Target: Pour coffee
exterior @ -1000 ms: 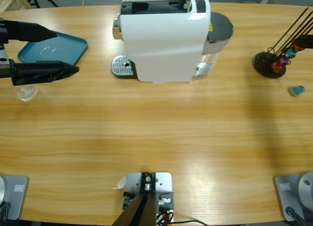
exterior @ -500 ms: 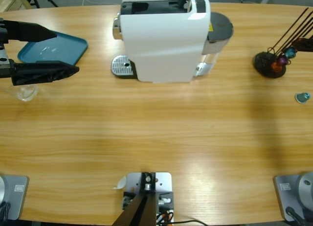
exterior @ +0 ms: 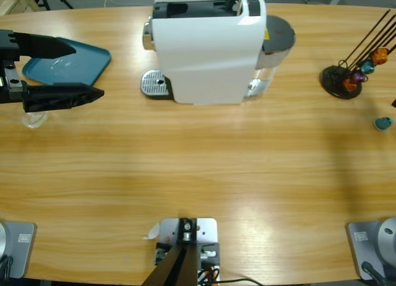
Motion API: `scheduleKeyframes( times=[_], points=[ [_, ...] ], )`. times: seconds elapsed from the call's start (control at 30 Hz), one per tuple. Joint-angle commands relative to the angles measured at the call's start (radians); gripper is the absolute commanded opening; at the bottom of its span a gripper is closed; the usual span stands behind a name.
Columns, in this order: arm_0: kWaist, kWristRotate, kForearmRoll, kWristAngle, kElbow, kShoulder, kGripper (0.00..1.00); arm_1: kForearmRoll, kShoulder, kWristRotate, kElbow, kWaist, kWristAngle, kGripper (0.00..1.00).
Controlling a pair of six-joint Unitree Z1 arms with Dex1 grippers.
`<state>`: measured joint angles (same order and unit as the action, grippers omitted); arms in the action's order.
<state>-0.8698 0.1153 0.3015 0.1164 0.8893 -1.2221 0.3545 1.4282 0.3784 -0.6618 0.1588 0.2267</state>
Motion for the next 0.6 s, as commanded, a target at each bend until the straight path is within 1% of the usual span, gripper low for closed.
scheduleKeyframes(
  times=[0.03, 0.13, 0.17, 0.23, 0.33, 0.6],
  points=[
    [-0.012, -0.013, -0.013, -0.014, -0.036, -0.022, 1.000, 0.012, 0.078, 0.002, -0.013, 0.031, -0.116, 0.724],
    [-0.012, -0.016, -0.013, -0.014, -0.033, -0.023, 1.000, 0.011, 0.103, 0.000, -0.018, 0.041, -0.144, 0.709],
    [-0.012, -0.017, -0.013, -0.014, -0.033, -0.020, 1.000, 0.011, 0.108, 0.000, -0.018, 0.045, -0.150, 0.654],
    [-0.012, -0.017, -0.013, -0.014, -0.036, -0.015, 1.000, 0.005, 0.128, -0.001, -0.019, 0.055, -0.159, 0.606],
    [-0.012, -0.017, -0.013, -0.014, -0.036, -0.014, 0.998, 0.001, 0.150, -0.003, -0.021, 0.078, -0.165, 0.605],
    [-0.012, -0.019, -0.013, -0.014, -0.038, -0.019, 0.996, 0.004, 0.176, -0.005, -0.029, 0.085, -0.189, 0.600]
  ],
)
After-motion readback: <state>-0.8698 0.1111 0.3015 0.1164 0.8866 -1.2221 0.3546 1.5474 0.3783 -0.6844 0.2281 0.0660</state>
